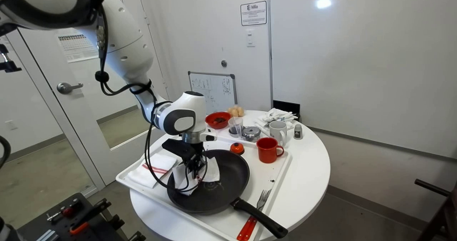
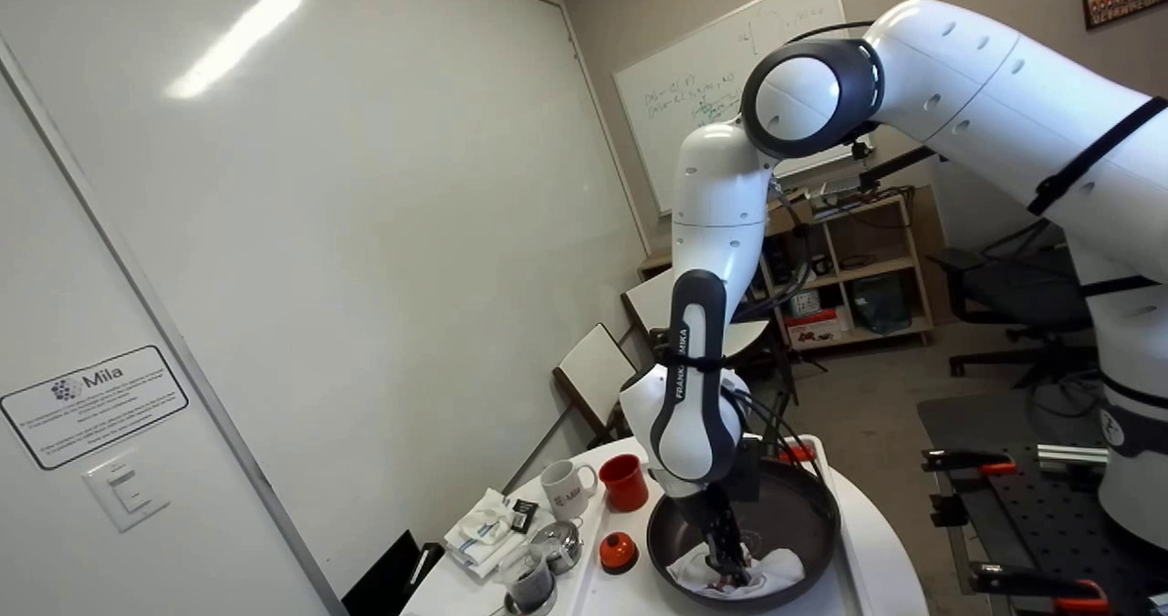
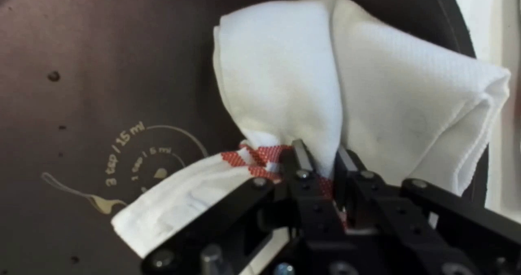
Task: Use the napkin on the top to wipe the pan
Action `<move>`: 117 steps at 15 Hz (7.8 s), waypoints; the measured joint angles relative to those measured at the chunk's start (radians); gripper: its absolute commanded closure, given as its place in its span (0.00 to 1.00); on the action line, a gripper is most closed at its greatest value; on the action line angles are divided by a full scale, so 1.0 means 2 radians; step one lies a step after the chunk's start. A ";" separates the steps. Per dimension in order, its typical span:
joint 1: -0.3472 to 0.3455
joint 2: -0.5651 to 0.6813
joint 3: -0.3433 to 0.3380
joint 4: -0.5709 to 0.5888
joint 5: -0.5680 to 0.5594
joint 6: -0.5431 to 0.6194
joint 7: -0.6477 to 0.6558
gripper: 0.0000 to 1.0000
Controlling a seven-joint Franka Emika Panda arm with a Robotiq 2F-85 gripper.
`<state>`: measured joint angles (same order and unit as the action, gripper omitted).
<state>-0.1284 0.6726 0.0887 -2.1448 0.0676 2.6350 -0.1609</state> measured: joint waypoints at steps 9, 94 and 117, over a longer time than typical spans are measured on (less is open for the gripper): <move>-0.009 0.019 0.000 0.039 0.004 -0.004 0.000 0.96; -0.025 0.017 0.062 0.006 0.088 -0.006 -0.056 0.96; -0.003 -0.018 -0.050 -0.044 0.073 -0.013 0.062 0.96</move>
<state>-0.1342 0.6370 -0.0111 -2.2338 0.2143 2.6087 -0.0369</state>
